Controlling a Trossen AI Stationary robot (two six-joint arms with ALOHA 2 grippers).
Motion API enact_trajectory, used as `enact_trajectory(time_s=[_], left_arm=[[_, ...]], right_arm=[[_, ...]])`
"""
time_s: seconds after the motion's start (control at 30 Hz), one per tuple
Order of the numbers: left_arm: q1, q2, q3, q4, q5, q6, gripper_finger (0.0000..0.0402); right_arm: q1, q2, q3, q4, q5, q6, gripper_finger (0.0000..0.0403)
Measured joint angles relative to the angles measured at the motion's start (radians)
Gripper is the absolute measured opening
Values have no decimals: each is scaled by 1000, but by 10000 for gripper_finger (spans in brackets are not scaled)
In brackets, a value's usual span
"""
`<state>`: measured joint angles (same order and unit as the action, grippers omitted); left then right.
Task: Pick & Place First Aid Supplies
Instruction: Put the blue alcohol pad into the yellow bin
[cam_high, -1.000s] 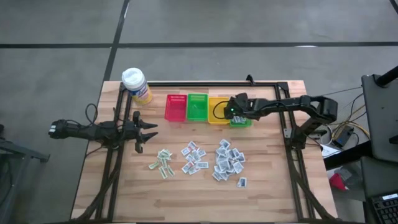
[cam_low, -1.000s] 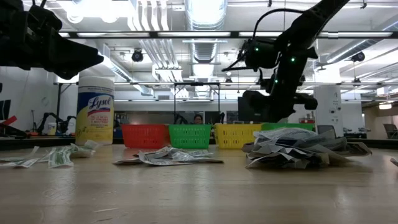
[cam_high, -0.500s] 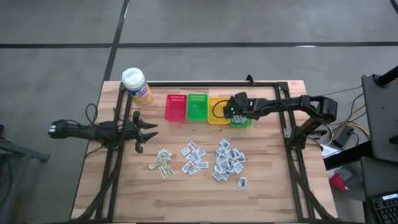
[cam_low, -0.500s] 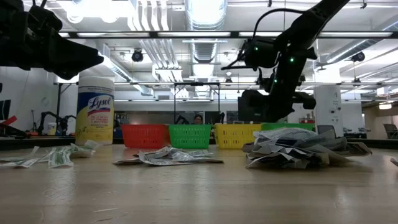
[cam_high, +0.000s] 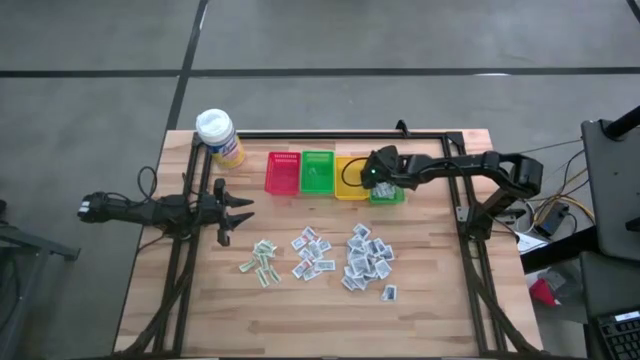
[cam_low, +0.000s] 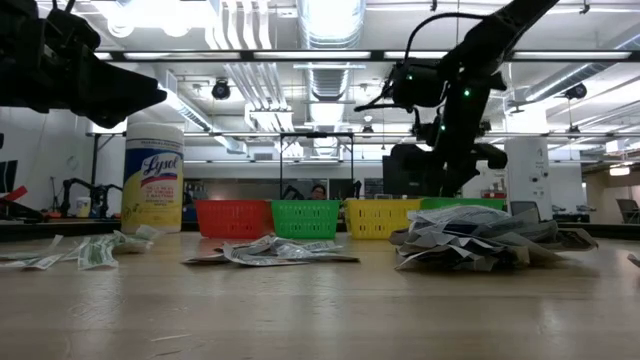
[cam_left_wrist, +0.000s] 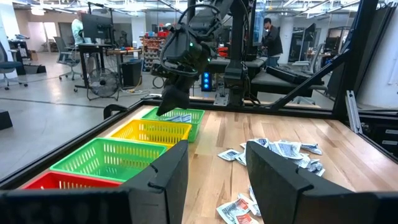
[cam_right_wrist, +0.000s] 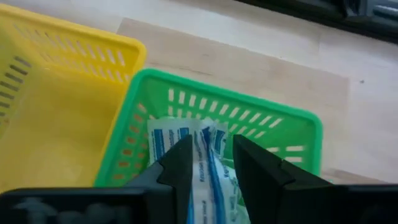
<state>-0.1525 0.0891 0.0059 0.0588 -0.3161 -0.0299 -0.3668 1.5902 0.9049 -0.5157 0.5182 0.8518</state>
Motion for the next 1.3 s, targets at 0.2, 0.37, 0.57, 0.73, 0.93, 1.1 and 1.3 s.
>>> enact_trajectory(time_s=[0.2, 0.37, 0.57, 0.73, 0.93, 1.1, 1.3], left_arm=[[0, 0, 0, 0, 0, 0, 158], [0, 0, 0, 0, 0, 0, 158], [0, 0, 0, 0, 0, 0, 158], [0, 0, 0, 0, 0, 0, 158], [0, 0, 0, 0, 0, 0, 158], [0, 0, 0, 0, 0, 0, 158], [0, 0, 0, 0, 0, 0, 158]], right_arm=[[2, -10, 138, -306, -14, -49, 136], [32, -11, 268, -554, -105, -56, 139], [145, -13, 373, -672, -262, -119, 132], [286, -14, 408, -688, -341, -163, 122], [473, -14, 408, -689, -360, -164, 113], [627, -14, 408, -681, -413, -149, 106], [780, -15, 407, -674, -445, -40, 95]])
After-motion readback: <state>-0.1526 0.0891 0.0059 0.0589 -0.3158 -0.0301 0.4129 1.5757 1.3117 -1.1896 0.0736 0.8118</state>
